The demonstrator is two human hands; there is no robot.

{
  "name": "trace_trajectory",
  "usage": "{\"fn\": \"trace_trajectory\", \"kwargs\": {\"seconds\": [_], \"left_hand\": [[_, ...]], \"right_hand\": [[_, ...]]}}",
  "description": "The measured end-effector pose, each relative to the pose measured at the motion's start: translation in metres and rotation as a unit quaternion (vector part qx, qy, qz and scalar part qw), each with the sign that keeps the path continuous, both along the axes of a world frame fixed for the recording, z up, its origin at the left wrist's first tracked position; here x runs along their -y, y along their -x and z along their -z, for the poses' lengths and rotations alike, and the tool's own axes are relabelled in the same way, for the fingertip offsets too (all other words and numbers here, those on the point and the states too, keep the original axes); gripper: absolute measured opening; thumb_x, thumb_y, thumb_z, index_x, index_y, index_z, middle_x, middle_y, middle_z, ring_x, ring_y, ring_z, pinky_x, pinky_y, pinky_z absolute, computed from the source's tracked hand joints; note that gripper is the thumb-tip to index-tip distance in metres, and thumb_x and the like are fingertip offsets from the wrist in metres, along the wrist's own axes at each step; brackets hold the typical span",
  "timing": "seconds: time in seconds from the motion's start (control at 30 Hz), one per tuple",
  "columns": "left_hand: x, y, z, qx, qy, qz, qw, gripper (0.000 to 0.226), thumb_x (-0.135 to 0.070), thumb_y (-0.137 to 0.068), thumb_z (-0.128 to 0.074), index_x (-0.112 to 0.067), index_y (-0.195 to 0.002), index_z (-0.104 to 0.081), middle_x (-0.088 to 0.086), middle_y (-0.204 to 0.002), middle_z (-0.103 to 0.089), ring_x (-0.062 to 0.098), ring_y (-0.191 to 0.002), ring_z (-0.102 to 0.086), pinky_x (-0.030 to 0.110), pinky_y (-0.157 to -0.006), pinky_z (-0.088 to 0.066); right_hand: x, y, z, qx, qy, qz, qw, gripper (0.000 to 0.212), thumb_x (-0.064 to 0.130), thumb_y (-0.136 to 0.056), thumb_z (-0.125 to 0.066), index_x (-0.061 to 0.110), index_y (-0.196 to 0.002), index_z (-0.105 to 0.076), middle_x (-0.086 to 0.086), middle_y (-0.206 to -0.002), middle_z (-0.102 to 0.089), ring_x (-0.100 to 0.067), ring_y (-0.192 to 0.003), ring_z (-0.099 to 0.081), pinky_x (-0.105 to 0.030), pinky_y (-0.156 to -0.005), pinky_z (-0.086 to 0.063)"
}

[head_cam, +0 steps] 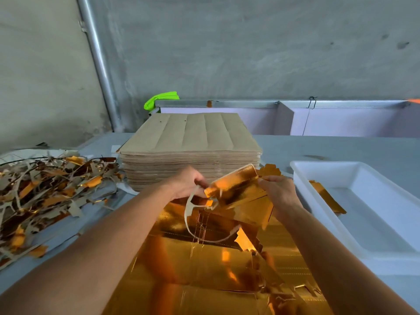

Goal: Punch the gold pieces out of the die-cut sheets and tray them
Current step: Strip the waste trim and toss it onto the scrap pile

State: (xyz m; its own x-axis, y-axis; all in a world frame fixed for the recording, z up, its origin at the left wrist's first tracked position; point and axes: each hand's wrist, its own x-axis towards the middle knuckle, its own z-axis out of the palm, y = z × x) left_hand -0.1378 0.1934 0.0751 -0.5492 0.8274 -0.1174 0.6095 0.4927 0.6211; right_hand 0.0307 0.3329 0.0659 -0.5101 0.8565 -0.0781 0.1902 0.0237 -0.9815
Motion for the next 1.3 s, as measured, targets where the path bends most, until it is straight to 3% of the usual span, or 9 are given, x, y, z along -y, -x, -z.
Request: {"fn": "trace_trajectory", "kwargs": {"seconds": [0.17,0.3,0.4,0.57,0.67,0.9,1.03,1.13,1.3], "left_hand": [[0.004,-0.002,-0.004,0.081,0.006,-0.043,0.996,0.032,-0.039,-0.074,-0.078,-0.019,-0.098,-0.070,0.000,-0.099,-0.067,0.021,-0.100,-0.059,0.036,-0.092,-0.045],[0.011,-0.011,-0.014,0.107,-0.045,-0.016,0.993,0.043,-0.046,-0.061,-0.070,-0.008,-0.082,-0.067,0.001,-0.078,-0.065,0.018,-0.080,-0.057,0.032,-0.076,-0.045],[0.016,-0.017,-0.020,0.121,-0.038,0.022,0.992,0.066,-0.048,-0.052,-0.085,-0.006,-0.101,-0.070,0.009,-0.097,-0.071,0.025,-0.096,-0.065,0.040,-0.092,-0.049],[0.012,-0.014,-0.014,-0.021,0.043,0.054,0.997,0.014,-0.027,-0.070,-0.082,-0.024,-0.075,-0.069,-0.002,-0.105,-0.067,0.017,-0.106,-0.057,0.035,-0.092,-0.042],[0.008,-0.011,-0.008,-0.051,0.056,0.041,0.996,0.013,-0.017,-0.078,-0.077,-0.024,-0.072,-0.067,0.001,-0.111,-0.066,0.018,-0.111,-0.057,0.032,-0.087,-0.043],[0.000,-0.009,-0.028,-0.152,0.018,-0.022,0.988,0.066,0.016,-0.085,-0.043,-0.022,-0.139,-0.044,0.002,-0.148,-0.038,0.023,-0.137,-0.035,0.037,-0.110,-0.034],[-0.012,-0.027,-0.038,-0.105,-0.100,0.034,0.989,0.033,-0.024,-0.096,-0.053,-0.017,-0.128,-0.054,-0.006,-0.114,-0.056,0.010,-0.103,-0.052,0.024,-0.083,-0.040],[-0.018,-0.040,-0.026,-0.106,-0.082,0.043,0.990,0.021,-0.022,-0.095,-0.055,-0.005,-0.085,-0.061,0.001,-0.073,-0.051,0.016,-0.069,-0.049,0.026,-0.061,-0.036],[-0.018,-0.050,-0.014,0.079,-0.176,-0.091,0.977,0.021,-0.020,-0.097,-0.052,-0.011,-0.079,-0.058,0.007,-0.076,-0.053,0.016,-0.070,-0.052,0.027,-0.065,-0.041]], "right_hand": [[0.001,0.007,-0.006,-0.006,-0.021,0.012,1.000,0.016,0.018,-0.093,-0.060,0.003,-0.094,-0.066,-0.012,-0.074,-0.061,-0.027,-0.066,-0.061,-0.041,-0.067,-0.057],[-0.003,0.010,-0.005,-0.016,0.007,0.020,1.000,0.020,0.010,-0.091,-0.061,-0.007,-0.099,-0.064,-0.027,-0.077,-0.055,-0.032,-0.069,-0.054,-0.043,-0.071,-0.053],[-0.005,0.010,-0.004,-0.015,0.013,0.028,0.999,0.019,0.007,-0.089,-0.061,-0.010,-0.097,-0.063,-0.034,-0.088,-0.059,-0.039,-0.074,-0.059,-0.051,-0.079,-0.055],[-0.010,0.006,-0.003,0.021,0.000,0.044,0.999,0.021,0.011,-0.089,-0.059,0.009,-0.068,-0.056,-0.018,-0.075,-0.048,-0.030,-0.072,-0.049,-0.040,-0.067,-0.048],[-0.013,0.005,-0.001,0.024,-0.006,0.045,0.999,0.021,0.014,-0.090,-0.059,0.008,-0.069,-0.057,-0.012,-0.078,-0.048,-0.025,-0.074,-0.044,-0.037,-0.067,-0.043],[-0.011,-0.015,-0.010,-0.022,-0.104,0.012,0.994,0.027,0.023,-0.094,-0.056,-0.002,-0.089,-0.065,-0.031,-0.093,-0.061,-0.044,-0.081,-0.058,-0.056,-0.082,-0.051],[-0.008,-0.019,-0.007,-0.041,-0.134,-0.042,0.989,0.018,0.024,-0.095,-0.056,0.011,-0.088,-0.068,-0.007,-0.078,-0.064,-0.023,-0.082,-0.062,-0.030,-0.072,-0.052],[-0.001,-0.022,-0.007,-0.069,-0.090,-0.056,0.992,0.019,0.026,-0.096,-0.054,0.013,-0.090,-0.067,-0.008,-0.081,-0.065,-0.026,-0.080,-0.062,-0.029,-0.068,-0.055],[0.006,-0.024,-0.002,-0.094,-0.051,-0.056,0.993,0.038,0.047,-0.097,-0.045,0.015,-0.108,-0.062,-0.006,-0.101,-0.066,-0.022,-0.096,-0.061,-0.035,-0.080,-0.049]]}}
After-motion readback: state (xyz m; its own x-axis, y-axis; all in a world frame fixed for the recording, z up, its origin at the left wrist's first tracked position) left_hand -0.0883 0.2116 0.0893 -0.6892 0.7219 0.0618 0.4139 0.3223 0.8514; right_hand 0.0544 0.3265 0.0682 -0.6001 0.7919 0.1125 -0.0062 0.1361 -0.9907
